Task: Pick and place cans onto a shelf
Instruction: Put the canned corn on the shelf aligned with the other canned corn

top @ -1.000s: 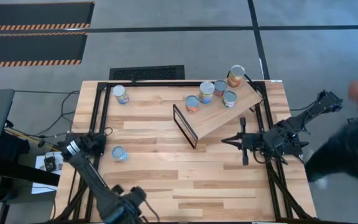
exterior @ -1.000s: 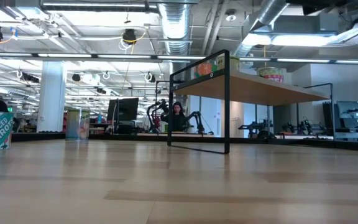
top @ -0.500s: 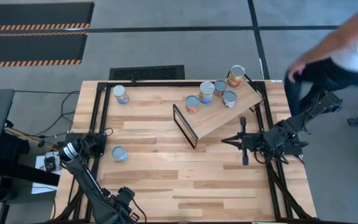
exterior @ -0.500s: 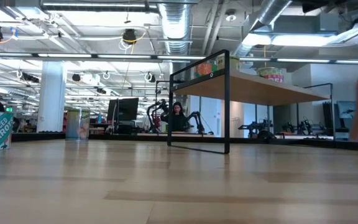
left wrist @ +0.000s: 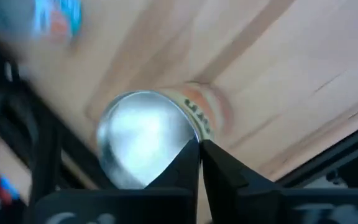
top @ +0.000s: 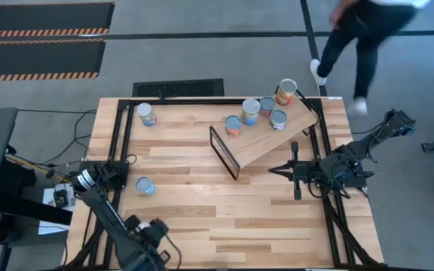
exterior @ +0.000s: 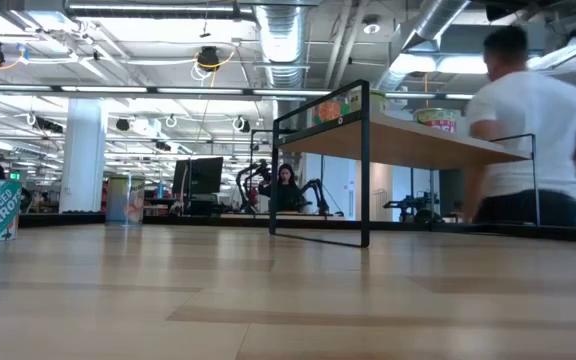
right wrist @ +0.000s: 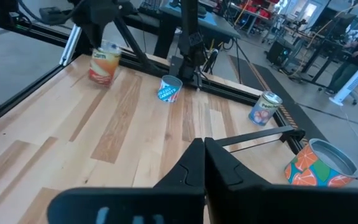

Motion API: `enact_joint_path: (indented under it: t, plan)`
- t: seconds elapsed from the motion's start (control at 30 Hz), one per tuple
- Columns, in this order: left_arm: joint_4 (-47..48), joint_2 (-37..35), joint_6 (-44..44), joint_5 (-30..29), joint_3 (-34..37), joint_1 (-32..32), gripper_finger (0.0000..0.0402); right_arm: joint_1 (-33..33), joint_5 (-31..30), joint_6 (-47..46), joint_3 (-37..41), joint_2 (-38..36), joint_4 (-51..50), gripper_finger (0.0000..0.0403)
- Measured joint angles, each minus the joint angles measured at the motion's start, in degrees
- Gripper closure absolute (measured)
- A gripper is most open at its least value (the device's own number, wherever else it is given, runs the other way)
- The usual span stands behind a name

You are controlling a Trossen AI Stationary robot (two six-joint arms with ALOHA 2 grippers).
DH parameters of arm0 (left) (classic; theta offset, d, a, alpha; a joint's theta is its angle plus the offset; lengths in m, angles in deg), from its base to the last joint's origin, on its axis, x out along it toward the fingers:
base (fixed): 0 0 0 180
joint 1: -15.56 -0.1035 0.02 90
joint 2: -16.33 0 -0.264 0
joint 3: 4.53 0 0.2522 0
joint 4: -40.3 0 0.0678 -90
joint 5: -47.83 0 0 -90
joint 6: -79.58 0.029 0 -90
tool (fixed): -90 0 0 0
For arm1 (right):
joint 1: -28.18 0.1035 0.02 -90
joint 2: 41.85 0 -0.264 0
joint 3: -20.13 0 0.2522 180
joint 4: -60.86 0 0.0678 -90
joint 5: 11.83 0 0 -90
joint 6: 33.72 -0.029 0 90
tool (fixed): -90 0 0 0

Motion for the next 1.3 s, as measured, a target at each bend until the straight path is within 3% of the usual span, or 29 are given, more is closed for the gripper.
enact_joint_path:
  t: [0.17, 0.37, 0.5, 0.63, 0.9, 1.3]
  plan:
    - [-2.3, -2.9, 14.5, -7.8, -0.9, -5.7, 0.0401, 0.0, 0.0, -1.5, 0.0, 0.0, 0.0, 0.0392]
    - [-12.4, -3.0, 42.8, -13.3, -0.9, -16.7, 0.0401, 0.1, 0.0, -3.1, 0.0, 0.0, -0.3, 0.0392]
    - [-25.5, -2.9, 61.0, -14.2, -0.9, -23.3, 0.0401, 0.1, 0.0, -3.4, 0.0, 0.1, -0.5, 0.0391]
    - [-35.6, -2.0, 73.6, -12.3, -0.8, -28.1, 0.0401, 0.1, 0.0, -3.6, 0.0, 0.2, -0.7, 0.0392]
    - [-43.3, 2.8, 85.0, -9.9, -2.5, -31.3, 0.0401, 0.1, 0.0, -4.3, 0.0, 0.2, -1.6, 0.0391]
    - [-42.2, 6.5, 86.4, -9.3, -6.0, -31.4, 0.0401, 0.1, 0.1, -5.0, 0.0, 0.2, -2.2, 0.0391]
